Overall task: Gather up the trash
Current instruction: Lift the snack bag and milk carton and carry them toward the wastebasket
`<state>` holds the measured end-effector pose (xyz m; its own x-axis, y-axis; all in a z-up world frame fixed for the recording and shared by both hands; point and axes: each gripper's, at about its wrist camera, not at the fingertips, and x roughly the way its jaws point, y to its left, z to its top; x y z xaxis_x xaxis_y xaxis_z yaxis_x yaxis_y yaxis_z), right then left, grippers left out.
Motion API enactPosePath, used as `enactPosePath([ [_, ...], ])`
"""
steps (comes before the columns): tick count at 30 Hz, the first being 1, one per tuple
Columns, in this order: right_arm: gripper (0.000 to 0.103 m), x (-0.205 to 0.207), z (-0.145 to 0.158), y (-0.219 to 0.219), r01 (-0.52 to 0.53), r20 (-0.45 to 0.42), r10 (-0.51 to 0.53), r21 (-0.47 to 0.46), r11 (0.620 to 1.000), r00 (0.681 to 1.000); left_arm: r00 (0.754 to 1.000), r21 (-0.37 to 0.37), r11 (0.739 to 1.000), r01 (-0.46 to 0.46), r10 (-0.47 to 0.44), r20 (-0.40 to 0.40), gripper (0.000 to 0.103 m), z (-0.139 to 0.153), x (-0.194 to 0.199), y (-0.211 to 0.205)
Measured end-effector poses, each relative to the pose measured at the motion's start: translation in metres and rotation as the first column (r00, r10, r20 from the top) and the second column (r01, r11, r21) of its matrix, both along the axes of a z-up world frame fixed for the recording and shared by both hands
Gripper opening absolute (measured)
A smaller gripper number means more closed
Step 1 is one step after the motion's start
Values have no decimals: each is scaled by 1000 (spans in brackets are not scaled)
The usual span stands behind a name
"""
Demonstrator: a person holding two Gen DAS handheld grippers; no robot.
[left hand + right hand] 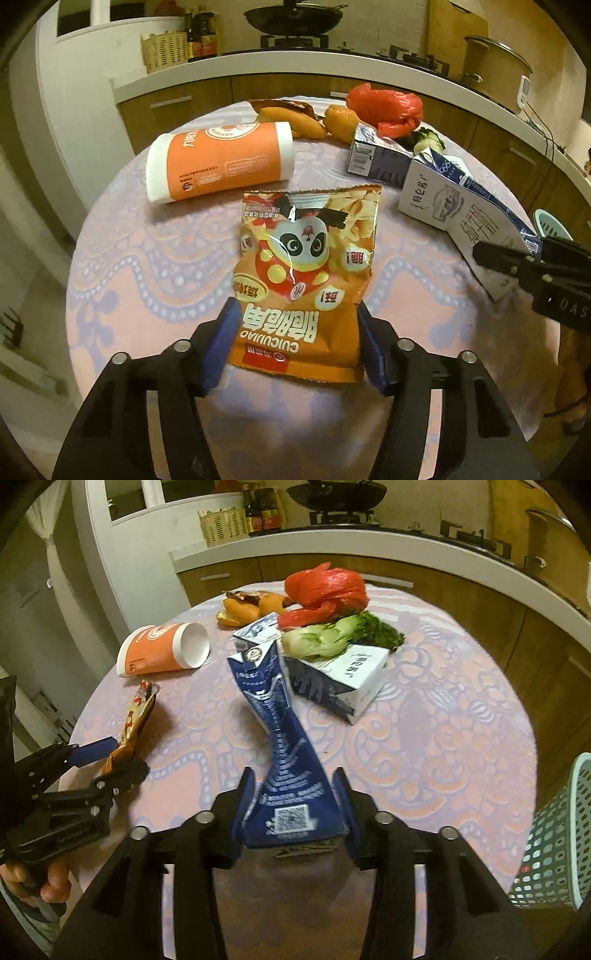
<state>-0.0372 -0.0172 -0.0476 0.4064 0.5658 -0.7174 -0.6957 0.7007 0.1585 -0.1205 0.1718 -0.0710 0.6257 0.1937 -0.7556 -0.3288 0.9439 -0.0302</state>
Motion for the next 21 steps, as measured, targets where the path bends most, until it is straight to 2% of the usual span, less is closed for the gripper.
enactPosePath([
  [2,54,0,0,5,-6,6,6,1,1000,1000,1000,-35,999,0,0,23,46,3,-1,3],
  [4,54,1,0,11,-5,23,5,-12,1000,1000,999,-50,999,5,-3,42,26,6,-2,2],
  [5,54,2,-1,14,-7,21,8,-15,1000,1000,999,-46,999,4,-1,48,24,7,-2,1],
  [6,51,1,-1,17,-11,19,11,-15,1000,1000,999,-39,999,2,0,51,21,8,0,-1],
  [7,35,1,0,18,-12,24,12,-12,1000,1000,998,-32,999,1,1,62,18,11,-2,-2],
  [10,34,-4,3,20,-24,39,25,-18,1000,999,996,-51,999,1,3,90,12,17,-4,-3],
  [14,34,-12,17,11,-49,51,48,32,998,998,989,-105,995,3,13,149,8,29,-11,1],
  [17,34,-17,37,0,-46,86,40,72,996,995,974,-132,991,31,0,227,7,48,-14,-3],
  [21,34,-17,64,-18,-22,134,5,120,993,991,953,-124,990,73,-32,301,7,73,-13,-16],
])
